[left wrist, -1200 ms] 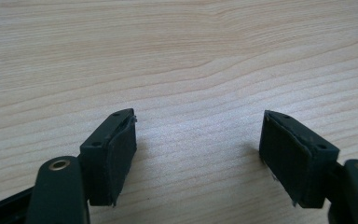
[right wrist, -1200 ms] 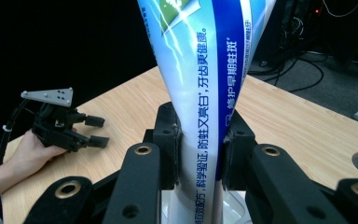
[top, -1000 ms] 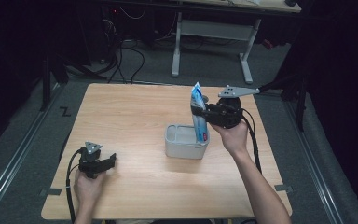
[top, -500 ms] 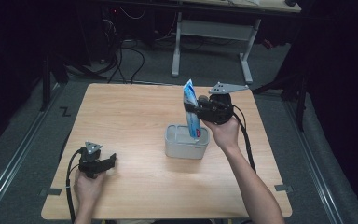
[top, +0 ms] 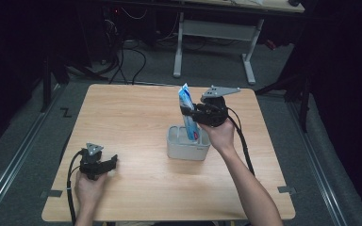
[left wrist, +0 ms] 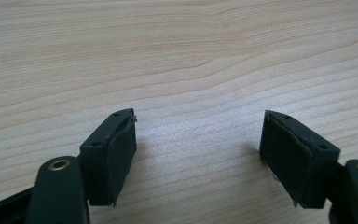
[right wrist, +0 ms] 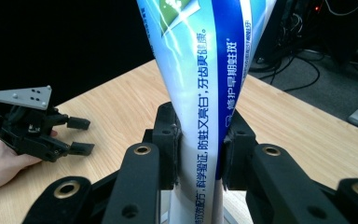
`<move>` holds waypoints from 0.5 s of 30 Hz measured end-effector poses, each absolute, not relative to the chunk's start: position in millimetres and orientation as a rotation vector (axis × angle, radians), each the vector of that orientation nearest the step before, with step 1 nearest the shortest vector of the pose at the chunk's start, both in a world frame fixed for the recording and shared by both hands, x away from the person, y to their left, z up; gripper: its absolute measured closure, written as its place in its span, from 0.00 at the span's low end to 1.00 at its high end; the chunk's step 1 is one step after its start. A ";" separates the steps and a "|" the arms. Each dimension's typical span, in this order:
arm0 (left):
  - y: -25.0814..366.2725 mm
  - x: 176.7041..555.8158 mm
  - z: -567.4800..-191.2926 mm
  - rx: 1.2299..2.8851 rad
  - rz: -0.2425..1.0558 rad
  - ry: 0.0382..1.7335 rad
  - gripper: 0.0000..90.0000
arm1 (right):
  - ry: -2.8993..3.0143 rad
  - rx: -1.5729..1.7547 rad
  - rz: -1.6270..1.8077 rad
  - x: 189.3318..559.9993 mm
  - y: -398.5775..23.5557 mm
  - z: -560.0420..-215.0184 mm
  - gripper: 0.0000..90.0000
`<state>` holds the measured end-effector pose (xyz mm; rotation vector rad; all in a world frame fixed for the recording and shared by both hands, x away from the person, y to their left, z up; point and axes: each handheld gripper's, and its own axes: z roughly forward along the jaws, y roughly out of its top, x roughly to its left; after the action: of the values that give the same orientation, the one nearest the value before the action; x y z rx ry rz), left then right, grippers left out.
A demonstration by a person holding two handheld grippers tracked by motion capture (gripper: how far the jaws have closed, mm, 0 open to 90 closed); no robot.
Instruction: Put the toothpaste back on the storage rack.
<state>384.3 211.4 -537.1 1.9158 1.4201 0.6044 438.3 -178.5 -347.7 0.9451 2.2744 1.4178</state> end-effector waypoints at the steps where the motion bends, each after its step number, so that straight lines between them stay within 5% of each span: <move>1: 211.4 384.3 -537.1 1.915 0.605 1.420 0.31 | 2.280 0.948 1.413 438.9 -178.0 -349.3 0.80; 15: 211.0 384.3 -537.1 1.919 0.608 1.419 0.31 | 2.317 0.948 1.328 439.5 -175.3 -363.1 0.79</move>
<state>384.3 211.0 -537.1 1.9192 1.4193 0.6079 439.5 -175.3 -363.1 0.9482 2.3171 1.3277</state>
